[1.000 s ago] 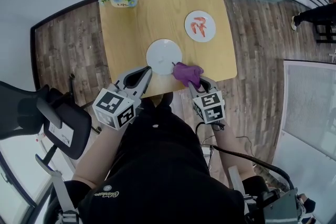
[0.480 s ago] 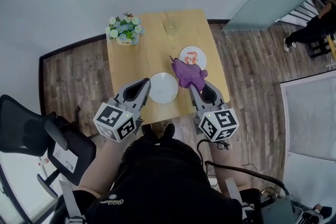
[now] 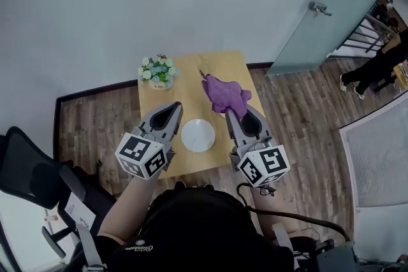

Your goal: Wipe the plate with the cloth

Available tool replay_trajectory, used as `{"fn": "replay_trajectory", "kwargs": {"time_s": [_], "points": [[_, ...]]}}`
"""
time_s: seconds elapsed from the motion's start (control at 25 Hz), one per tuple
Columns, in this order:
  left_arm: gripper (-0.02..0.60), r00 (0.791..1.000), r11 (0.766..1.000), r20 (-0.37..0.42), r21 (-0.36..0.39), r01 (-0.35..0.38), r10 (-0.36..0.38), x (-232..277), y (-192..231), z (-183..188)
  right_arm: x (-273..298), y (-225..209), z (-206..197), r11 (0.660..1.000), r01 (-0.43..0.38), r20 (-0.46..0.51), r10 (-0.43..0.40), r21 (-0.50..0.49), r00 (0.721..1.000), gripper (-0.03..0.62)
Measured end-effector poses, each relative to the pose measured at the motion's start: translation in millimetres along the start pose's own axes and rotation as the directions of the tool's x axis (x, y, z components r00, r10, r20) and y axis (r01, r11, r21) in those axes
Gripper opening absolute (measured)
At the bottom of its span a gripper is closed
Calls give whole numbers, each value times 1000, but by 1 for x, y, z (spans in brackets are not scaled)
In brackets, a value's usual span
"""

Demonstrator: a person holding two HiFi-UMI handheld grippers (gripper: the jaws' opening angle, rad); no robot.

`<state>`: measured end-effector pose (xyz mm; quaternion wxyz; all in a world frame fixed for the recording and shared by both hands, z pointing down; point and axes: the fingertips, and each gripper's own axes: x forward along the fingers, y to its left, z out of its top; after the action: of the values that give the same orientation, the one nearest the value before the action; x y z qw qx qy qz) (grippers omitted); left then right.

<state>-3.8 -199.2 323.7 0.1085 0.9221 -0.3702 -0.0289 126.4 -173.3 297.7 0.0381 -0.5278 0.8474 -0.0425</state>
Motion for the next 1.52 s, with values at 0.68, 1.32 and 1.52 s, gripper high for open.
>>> {"fn": "replay_trajectory", "kwargs": {"time_s": [0.68, 1.32, 1.52], "points": [[0, 1000, 1000, -10, 18, -2, 2, -5, -10, 8, -7, 7, 16, 1000, 19, 42, -18, -22, 999, 104], [0, 999, 1000, -34, -11, -21, 21, -5, -7, 4, -5, 6, 15, 1000, 14, 13, -13, -12, 1000, 104], [0, 999, 1000, -39, -15, -18, 17, -5, -7, 4, -4, 6, 15, 1000, 18, 7, -18, -13, 1000, 103]]}}
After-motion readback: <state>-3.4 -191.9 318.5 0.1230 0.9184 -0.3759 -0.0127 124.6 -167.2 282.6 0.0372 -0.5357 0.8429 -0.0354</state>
